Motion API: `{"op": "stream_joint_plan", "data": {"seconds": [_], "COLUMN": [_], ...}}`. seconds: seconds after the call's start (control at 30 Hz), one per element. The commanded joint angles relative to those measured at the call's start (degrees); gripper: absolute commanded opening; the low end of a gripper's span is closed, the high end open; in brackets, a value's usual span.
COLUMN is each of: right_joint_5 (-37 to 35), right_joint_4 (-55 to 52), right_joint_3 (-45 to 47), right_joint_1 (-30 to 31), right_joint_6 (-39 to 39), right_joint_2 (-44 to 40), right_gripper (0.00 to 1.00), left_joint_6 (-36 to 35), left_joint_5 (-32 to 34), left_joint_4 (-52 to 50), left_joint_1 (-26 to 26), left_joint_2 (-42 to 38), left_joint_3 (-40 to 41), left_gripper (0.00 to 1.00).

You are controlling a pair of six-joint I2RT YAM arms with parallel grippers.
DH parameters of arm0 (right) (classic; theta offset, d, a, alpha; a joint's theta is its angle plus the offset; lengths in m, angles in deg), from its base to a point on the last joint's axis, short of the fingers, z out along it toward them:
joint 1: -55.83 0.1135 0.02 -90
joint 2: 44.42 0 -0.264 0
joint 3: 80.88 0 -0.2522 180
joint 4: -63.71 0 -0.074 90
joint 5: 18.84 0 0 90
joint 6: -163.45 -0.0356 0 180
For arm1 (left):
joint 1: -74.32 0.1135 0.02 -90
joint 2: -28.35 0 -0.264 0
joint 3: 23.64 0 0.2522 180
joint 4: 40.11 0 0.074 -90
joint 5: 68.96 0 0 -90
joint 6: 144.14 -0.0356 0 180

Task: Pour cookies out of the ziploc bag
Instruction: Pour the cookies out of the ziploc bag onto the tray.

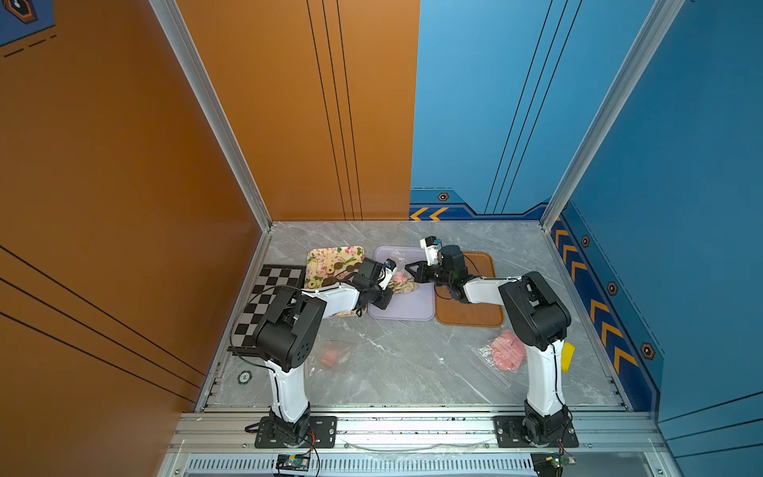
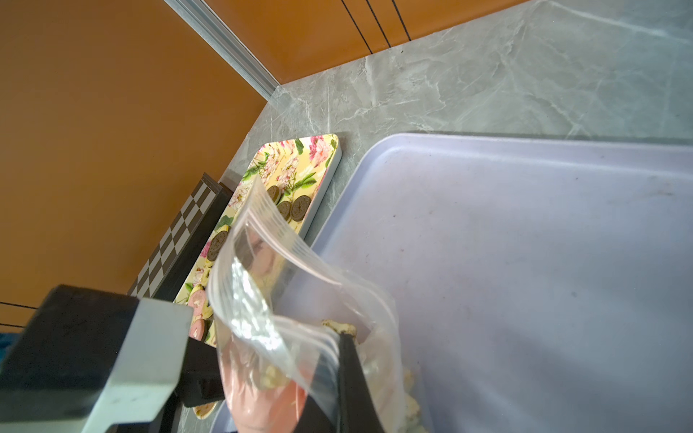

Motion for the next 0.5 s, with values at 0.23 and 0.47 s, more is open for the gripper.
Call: {"op": "stream_joint_plan", "data": {"seconds": [0.23,0.47], "right_joint_5": [1.58,1.71], "right_joint_4": [0.87,1.15], "right_joint_3": [-1.54,-1.41], "right_joint_1": [-0.76,-1.06], "right_joint_6": [-1.40,-2.02], "right_joint_2": [0.58,0.67], "right_gripper": [0.00,0.00], "left_joint_6": [-1.99,-1.73], "left_joint_5": [-1.14,-0.63], "left_joint_4": [-1.86,-1.88], "left_joint_1": [-0.92,-1.36], "left_joint_2": [0.48,-0.08], "left_joint_3": [-0.26,0.53], "left_gripper": [0.11,0.02]}}
